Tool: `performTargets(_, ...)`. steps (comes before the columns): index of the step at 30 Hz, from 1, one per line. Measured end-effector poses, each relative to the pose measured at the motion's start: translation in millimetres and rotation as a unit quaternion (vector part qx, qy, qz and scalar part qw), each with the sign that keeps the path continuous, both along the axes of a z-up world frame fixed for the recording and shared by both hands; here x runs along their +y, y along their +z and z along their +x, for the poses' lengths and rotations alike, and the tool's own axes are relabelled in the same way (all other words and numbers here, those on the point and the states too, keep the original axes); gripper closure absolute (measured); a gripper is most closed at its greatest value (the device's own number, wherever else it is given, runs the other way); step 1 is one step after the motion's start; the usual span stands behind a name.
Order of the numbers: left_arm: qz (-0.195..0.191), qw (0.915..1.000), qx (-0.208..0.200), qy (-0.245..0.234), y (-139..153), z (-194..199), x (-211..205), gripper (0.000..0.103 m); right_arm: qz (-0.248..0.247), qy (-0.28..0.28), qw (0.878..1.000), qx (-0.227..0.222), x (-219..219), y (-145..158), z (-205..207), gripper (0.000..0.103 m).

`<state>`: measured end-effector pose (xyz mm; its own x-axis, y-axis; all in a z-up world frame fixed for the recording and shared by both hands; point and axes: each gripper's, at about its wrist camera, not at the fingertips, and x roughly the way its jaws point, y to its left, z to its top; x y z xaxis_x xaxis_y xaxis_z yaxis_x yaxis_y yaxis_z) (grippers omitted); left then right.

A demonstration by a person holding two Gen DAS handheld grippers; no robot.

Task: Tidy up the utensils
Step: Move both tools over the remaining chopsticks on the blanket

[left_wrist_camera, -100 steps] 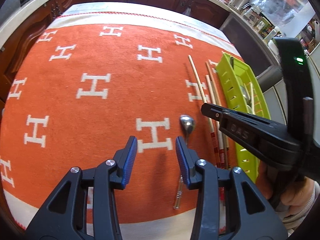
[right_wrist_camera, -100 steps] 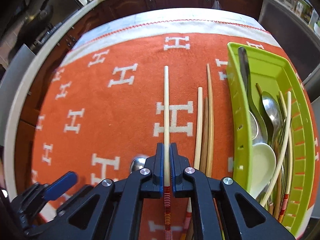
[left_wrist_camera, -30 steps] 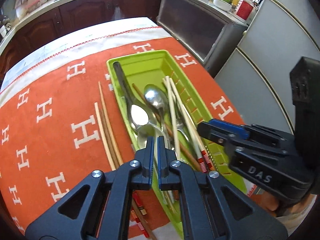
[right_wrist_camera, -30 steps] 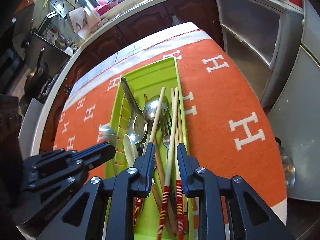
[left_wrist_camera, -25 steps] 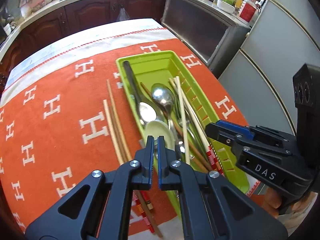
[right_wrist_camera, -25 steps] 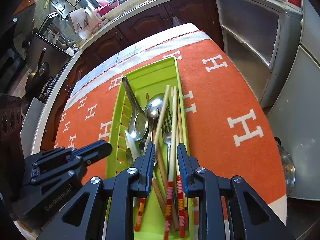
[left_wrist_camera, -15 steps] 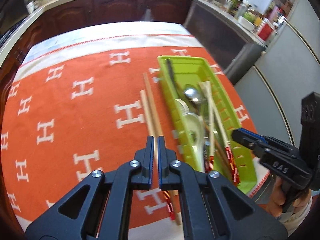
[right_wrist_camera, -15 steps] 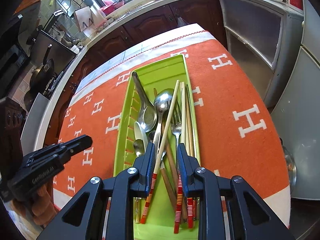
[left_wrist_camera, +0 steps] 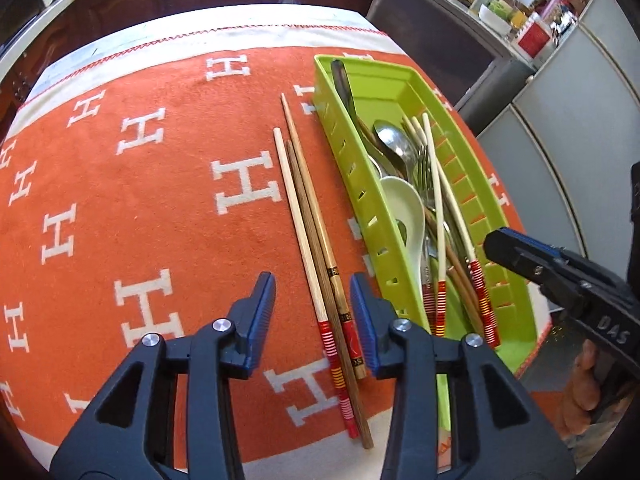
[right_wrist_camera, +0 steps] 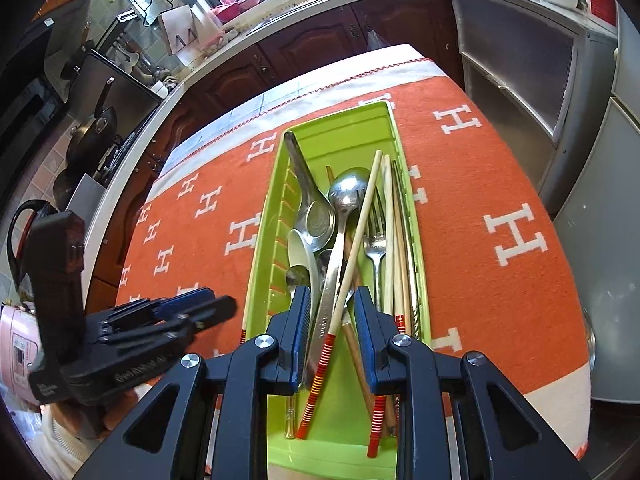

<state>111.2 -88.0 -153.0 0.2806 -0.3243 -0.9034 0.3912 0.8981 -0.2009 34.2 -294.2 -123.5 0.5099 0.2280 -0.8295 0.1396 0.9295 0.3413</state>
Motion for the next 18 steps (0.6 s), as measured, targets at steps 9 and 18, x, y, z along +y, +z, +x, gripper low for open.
performTargets(9,0.038,0.9989,-0.011,-0.027,-22,-1,-19,0.067,0.003,0.0,1.0,-0.001,0,1,0,0.08)
performTargets(18,0.096,0.994,-0.038,-0.036,-26,-7,-37,0.067,0.005,-0.006,1.0,0.0,-4,1,0,0.08)
